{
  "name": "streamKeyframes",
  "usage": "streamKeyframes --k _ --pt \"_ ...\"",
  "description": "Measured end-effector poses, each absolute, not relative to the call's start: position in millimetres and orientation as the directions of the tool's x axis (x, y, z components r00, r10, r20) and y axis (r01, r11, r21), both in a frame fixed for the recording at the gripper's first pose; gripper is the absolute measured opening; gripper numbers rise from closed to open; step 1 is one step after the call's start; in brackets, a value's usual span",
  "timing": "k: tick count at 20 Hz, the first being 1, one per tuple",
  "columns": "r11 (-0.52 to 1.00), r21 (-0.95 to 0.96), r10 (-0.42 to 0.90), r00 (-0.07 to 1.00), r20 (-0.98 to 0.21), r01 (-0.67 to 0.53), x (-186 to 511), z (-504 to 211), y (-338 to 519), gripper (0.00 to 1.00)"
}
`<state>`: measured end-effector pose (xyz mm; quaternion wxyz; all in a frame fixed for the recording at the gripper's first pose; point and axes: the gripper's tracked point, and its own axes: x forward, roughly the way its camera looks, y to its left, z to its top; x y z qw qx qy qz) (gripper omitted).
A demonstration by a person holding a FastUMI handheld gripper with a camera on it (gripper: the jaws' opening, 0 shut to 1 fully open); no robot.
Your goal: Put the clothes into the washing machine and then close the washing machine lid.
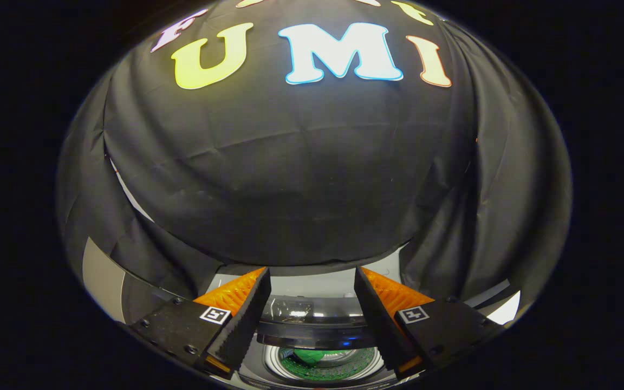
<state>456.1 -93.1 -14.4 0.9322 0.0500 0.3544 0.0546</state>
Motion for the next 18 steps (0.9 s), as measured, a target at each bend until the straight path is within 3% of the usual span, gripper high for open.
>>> streamKeyframes --k 18 --pt "0.99 0.106 0.136 0.837 -0.53 -0.093 459.0 -9.0 -93.3 0.97"
